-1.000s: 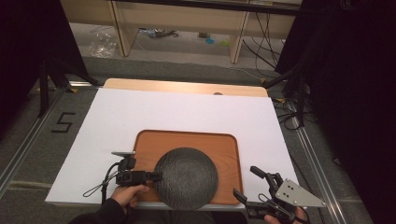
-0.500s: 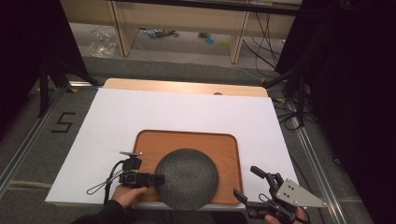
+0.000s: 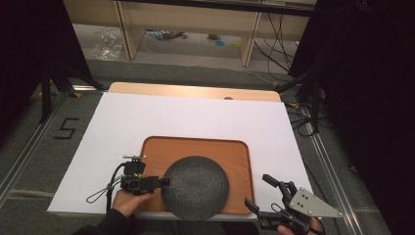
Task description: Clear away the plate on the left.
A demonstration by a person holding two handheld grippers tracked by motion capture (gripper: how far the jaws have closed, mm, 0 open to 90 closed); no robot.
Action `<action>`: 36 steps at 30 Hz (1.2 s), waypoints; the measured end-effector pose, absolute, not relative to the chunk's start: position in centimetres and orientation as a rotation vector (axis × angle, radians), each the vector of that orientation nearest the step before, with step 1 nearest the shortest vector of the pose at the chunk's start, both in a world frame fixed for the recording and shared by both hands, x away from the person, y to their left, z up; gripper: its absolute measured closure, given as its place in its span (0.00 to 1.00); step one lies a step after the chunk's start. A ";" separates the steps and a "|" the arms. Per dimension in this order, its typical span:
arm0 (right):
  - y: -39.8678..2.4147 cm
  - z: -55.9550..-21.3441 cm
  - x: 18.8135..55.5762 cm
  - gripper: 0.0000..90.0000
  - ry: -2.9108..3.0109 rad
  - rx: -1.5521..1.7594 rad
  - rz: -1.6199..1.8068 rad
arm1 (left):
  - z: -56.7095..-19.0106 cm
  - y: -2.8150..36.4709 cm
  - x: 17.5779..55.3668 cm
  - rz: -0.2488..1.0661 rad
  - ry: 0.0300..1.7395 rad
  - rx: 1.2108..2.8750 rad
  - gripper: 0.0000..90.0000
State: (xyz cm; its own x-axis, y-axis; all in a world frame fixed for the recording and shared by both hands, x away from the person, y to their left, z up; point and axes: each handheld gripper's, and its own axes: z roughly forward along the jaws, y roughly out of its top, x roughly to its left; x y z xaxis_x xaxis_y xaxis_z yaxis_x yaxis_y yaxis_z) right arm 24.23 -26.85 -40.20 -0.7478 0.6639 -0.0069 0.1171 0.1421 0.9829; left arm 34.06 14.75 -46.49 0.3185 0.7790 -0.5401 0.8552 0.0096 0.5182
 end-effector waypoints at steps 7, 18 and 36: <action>-26.9 -40.2 24.2 0.18 1.982 0.749 1.637 | -45.8 15.2 34.1 -0.055 1.430 1.751 0.43; -26.8 -40.2 24.2 0.18 1.978 0.747 1.642 | -44.2 16.0 33.6 0.020 1.295 1.677 0.39; -26.9 -40.2 24.2 0.18 1.980 0.755 1.631 | -41.6 16.5 31.9 0.199 1.035 1.616 0.27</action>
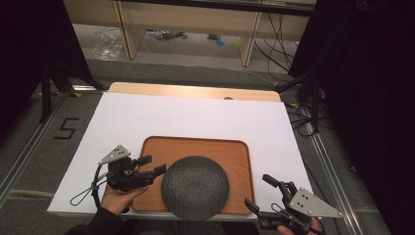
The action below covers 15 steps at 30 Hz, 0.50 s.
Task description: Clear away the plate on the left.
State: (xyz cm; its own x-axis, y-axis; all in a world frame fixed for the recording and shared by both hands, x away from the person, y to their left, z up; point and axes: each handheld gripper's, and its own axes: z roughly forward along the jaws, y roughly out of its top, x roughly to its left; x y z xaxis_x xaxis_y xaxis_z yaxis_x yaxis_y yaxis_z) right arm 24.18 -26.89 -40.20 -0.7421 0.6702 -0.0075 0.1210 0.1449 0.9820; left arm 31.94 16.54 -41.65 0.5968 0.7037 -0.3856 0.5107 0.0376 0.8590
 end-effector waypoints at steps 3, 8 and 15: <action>-26.9 -40.2 24.2 0.18 1.980 0.756 1.632 | -41.3 16.7 31.6 0.224 0.999 1.599 0.26; -26.9 -40.2 24.2 0.18 1.983 0.760 1.634 | -41.0 17.0 31.2 0.249 0.958 1.572 0.24; -26.9 -40.2 24.1 0.18 1.990 0.765 1.639 | -40.4 17.5 30.2 0.269 0.877 1.561 0.23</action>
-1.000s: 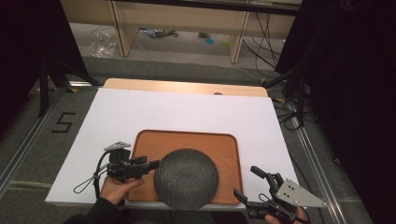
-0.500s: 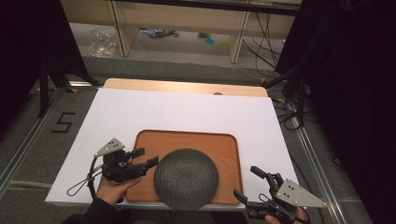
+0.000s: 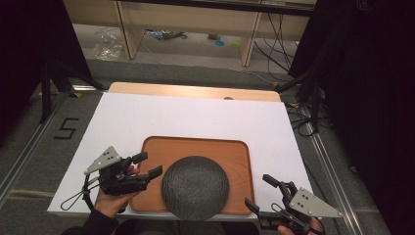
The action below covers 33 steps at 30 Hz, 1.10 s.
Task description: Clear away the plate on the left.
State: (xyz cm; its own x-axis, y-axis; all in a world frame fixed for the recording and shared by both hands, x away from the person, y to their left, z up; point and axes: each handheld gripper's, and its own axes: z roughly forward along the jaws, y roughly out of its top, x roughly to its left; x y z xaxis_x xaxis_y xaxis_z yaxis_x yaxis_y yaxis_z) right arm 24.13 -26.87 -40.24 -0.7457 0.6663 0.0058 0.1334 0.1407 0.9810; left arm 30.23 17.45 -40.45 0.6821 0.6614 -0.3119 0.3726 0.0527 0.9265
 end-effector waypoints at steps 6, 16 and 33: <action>-26.9 -40.2 24.2 0.18 1.980 0.756 1.628 | -40.0 17.7 29.1 0.320 0.807 1.575 0.22; -26.9 -40.2 24.1 0.18 2.013 0.752 1.632 | -39.7 18.5 27.6 0.387 0.760 1.586 0.20; -26.8 -40.2 24.1 0.18 2.015 0.750 1.629 | -39.9 18.2 26.4 0.403 0.748 1.609 0.20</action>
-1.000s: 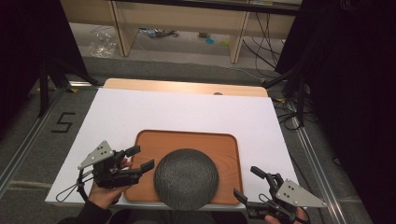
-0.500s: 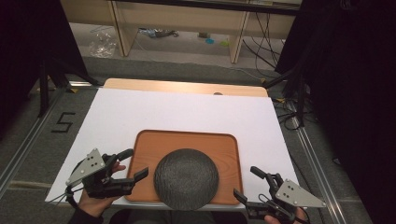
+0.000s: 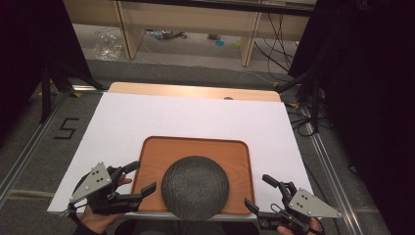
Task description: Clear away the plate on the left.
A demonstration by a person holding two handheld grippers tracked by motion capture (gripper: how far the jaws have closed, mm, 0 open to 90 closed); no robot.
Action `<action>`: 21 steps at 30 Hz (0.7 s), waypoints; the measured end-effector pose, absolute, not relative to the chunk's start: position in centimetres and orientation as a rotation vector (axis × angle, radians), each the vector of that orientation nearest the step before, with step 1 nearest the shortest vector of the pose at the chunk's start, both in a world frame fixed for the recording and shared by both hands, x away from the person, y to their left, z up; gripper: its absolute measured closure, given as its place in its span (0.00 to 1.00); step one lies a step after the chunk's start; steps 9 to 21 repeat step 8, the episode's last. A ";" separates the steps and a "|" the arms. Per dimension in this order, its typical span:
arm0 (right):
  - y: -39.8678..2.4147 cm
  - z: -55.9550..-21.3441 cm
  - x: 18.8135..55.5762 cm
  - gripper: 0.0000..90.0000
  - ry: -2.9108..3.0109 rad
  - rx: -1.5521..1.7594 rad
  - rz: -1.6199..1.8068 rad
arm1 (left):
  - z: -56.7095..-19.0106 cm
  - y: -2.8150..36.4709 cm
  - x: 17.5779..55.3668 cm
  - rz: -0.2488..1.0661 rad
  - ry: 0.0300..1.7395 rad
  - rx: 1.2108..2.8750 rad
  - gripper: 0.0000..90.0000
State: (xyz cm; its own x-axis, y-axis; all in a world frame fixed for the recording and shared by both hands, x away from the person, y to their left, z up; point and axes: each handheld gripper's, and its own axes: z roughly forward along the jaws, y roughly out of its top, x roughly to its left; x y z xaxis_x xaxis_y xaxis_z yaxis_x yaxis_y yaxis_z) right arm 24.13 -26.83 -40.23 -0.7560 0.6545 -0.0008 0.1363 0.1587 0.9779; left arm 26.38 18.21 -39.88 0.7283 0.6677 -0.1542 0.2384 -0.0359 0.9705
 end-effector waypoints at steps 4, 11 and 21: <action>-26.8 -40.2 24.1 0.18 2.016 0.751 1.629 | -39.9 18.3 26.5 0.407 0.761 1.609 0.20; -26.8 -40.2 24.1 0.18 2.016 0.750 1.630 | -40.0 18.2 26.5 0.398 0.786 1.610 0.20; -26.8 -40.2 24.1 0.18 2.016 0.750 1.630 | -40.0 18.2 26.5 0.398 0.786 1.610 0.20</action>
